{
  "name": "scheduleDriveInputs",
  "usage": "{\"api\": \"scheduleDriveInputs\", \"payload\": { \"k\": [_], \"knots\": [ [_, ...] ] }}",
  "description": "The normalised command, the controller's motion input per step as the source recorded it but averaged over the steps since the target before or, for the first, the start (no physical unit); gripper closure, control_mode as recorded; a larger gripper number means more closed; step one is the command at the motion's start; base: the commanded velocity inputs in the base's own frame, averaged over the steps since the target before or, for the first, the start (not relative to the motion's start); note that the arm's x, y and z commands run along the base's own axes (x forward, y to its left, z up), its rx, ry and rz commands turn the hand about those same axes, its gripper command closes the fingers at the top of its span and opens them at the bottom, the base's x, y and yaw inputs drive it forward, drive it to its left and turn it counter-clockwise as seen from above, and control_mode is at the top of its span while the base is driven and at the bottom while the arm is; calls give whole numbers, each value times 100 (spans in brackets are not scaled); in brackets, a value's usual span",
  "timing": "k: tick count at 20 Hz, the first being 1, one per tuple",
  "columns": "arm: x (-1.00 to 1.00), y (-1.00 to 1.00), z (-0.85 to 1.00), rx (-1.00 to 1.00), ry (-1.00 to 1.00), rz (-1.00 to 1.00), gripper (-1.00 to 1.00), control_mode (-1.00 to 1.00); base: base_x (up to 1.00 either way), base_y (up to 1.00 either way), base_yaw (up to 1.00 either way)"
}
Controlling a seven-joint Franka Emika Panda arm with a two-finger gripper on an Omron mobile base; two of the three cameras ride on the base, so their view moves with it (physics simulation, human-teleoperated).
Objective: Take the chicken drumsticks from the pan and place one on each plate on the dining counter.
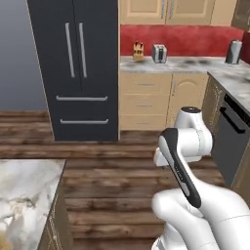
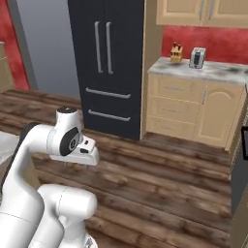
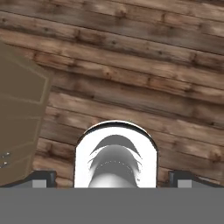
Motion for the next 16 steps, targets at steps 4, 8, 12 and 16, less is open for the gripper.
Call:
{"api": "scheduleDriveInputs", "payload": {
  "k": [4, 8, 12, 16],
  "knots": [
    [0, 0, 0, 0, 0, 0, -100, 100, 100, 1, 18],
    [0, 0, 0, 0, 0, 0, -100, 100, 100, 0, 23],
    [0, 0, 0, 0, 0, 0, -100, 100, 100, -1, 51],
    [0, 0, 0, 0, 0, 0, -100, 100, 94, -5, 67]
  ]
}}
